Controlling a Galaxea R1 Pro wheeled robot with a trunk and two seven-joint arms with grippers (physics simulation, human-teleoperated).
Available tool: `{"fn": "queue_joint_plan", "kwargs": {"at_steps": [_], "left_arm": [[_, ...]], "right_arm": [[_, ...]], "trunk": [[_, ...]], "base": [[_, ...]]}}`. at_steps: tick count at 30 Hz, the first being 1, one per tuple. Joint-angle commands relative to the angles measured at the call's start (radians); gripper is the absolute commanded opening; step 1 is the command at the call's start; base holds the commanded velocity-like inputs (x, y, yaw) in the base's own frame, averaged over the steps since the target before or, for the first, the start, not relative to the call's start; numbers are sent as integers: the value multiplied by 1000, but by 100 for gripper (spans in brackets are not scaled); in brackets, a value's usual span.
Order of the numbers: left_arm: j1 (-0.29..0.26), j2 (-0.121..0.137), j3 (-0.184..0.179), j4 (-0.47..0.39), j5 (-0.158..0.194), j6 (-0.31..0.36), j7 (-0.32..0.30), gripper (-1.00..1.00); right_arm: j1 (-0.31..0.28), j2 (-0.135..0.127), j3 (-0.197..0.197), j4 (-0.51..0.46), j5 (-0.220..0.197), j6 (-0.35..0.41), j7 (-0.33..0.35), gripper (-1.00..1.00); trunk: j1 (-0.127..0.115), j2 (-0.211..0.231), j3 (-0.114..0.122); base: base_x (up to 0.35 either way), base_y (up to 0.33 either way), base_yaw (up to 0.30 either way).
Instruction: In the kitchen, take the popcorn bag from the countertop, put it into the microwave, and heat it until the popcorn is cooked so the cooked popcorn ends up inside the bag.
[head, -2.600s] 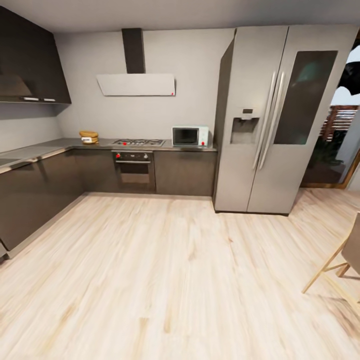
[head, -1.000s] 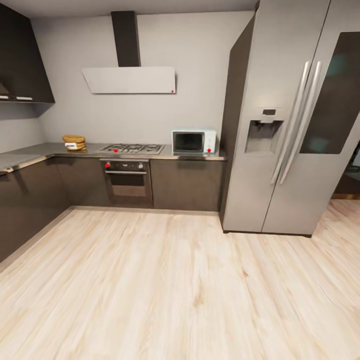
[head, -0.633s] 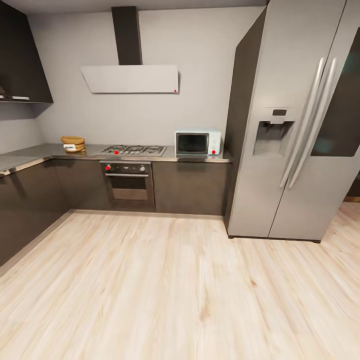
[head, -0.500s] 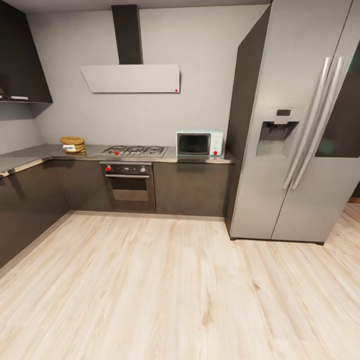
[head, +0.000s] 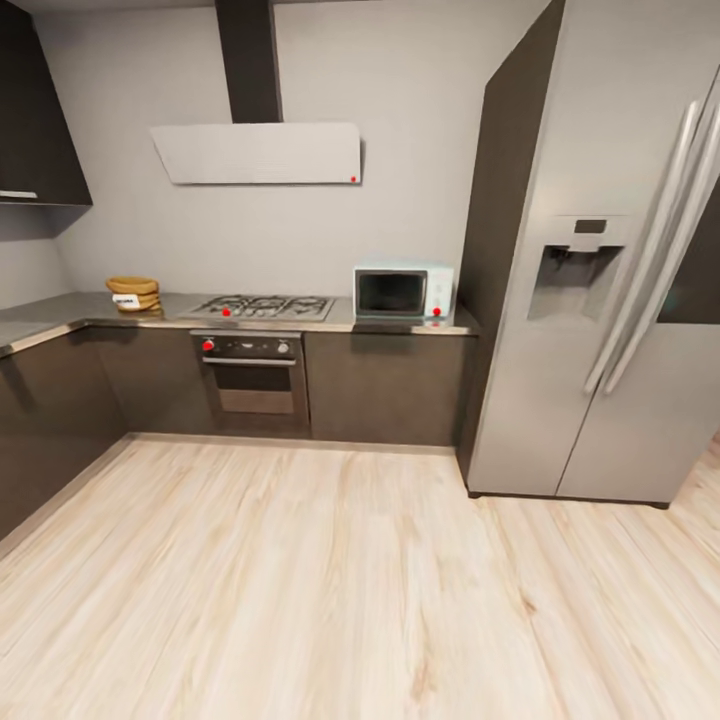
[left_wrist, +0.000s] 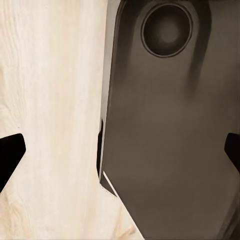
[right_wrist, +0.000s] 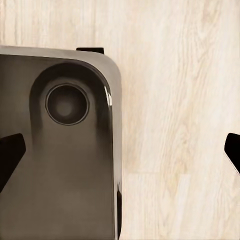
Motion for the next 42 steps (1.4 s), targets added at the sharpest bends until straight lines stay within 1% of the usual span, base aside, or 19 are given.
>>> {"fn": "queue_joint_plan", "kwargs": {"at_steps": [1, 5, 12, 35, 42], "left_arm": [[0, 0, 6, -1, 1, 1, 0, 100], [0, 0, 6, -1, 1, 1, 0, 100], [0, 0, 7, 0, 1, 1, 0, 100], [0, -2, 7, -1, 1, 0, 0, 100], [0, -2, 8, 0, 1, 0, 1, 100]], "right_arm": [[-1, 0, -1, 1, 0, -3, -1, 100], [-1, 0, -1, 1, 0, -3, -1, 100], [-1, 0, -1, 1, 0, -3, -1, 100], [-1, 0, -1, 1, 0, -3, -1, 100], [-1, 0, -1, 1, 0, -3, -1, 100]], "trunk": [[1, 0, -1], [1, 0, -1], [1, 0, -1], [1, 0, -1], [1, 0, -1]], "base": [[334, 0, -16], [334, 0, -72], [334, 11, -201], [310, 133, -5], [315, 96, -81]]}}
